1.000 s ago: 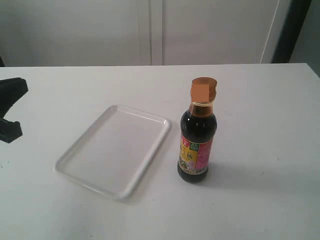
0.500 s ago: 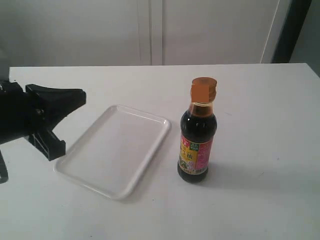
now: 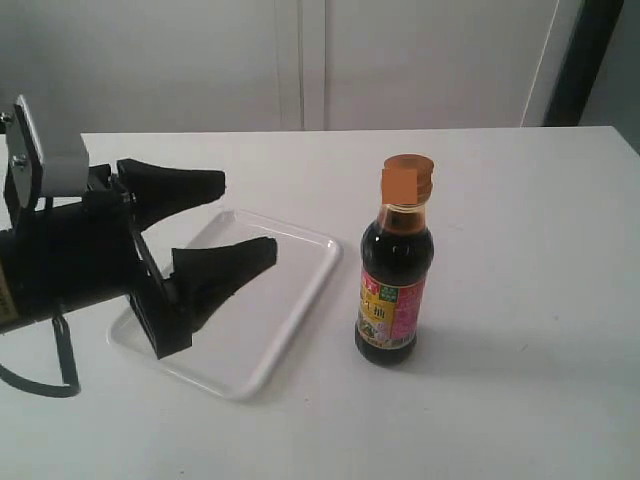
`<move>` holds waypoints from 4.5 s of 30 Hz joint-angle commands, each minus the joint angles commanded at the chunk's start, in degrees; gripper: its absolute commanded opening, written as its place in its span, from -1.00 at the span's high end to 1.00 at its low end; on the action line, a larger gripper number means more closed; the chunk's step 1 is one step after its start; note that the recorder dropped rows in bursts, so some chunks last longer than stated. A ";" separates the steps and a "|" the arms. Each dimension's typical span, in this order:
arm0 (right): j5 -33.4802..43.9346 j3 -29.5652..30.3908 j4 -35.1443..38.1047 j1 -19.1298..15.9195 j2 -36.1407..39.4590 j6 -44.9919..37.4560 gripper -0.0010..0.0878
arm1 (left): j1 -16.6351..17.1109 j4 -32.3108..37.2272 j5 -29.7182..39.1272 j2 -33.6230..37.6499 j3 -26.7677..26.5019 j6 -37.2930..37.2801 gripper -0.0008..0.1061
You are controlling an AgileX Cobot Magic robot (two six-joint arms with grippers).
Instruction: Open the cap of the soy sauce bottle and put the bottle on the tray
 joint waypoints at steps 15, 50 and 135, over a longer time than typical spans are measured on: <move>0.00 0.00 0.00 0.00 0.00 0.00 0.98 | -7.54 0.86 -2.94 10.38 -7.03 3.59 -0.98; 0.00 0.00 0.00 0.00 0.00 0.00 0.98 | -11.90 -1.54 -6.93 36.17 -25.83 3.05 -0.98; -41.94 -17.57 -7.94 0.10 30.11 12.48 0.98 | -11.90 2.81 -5.01 46.56 -32.03 12.19 0.99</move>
